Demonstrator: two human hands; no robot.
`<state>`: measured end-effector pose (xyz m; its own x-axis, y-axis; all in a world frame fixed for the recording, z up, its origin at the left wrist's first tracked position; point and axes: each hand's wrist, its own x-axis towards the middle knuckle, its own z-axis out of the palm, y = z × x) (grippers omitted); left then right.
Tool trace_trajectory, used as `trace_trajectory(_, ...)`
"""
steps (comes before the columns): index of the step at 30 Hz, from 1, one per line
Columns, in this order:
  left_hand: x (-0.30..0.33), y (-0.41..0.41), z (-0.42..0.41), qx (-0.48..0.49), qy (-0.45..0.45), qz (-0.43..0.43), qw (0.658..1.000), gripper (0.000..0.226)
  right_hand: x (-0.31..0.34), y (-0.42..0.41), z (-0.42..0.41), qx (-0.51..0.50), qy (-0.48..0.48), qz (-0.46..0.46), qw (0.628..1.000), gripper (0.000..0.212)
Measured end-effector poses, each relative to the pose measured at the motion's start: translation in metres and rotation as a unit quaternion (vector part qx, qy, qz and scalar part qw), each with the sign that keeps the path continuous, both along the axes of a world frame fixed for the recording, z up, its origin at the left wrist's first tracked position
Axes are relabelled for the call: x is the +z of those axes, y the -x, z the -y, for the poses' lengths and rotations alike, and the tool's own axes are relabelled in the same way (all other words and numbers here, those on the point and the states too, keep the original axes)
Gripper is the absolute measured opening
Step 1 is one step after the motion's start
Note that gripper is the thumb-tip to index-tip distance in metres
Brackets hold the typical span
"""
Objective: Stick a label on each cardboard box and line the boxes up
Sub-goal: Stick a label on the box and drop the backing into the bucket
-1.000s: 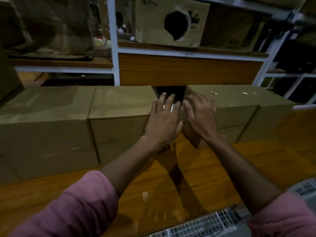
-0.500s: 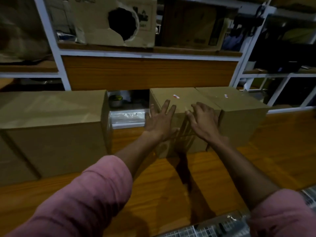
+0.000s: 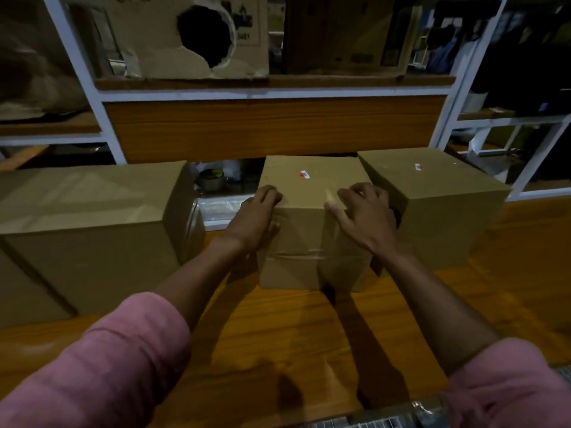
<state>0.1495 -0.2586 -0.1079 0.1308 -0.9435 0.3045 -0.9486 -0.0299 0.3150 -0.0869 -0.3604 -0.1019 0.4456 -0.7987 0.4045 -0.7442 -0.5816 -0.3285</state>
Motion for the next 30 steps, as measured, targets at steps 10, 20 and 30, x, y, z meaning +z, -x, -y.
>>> trace_trajectory(10,0.006,0.036,-0.049,0.1,0.024,-0.055,0.993,0.067,-0.005,0.007,-0.033,0.034,0.011,-0.049,0.998,0.073)
trace_trajectory(20,0.013,0.045,-0.149,0.057,-0.003,0.017,0.998,0.068,0.005,0.02,-0.135,0.017,-0.008,-0.035,0.999,0.076)
trace_trajectory(30,0.016,0.03,-0.27,0.045,-0.008,0.026,0.999,0.066,0.007,0.007,-0.259,0.009,0.011,-0.03,0.999,0.074)
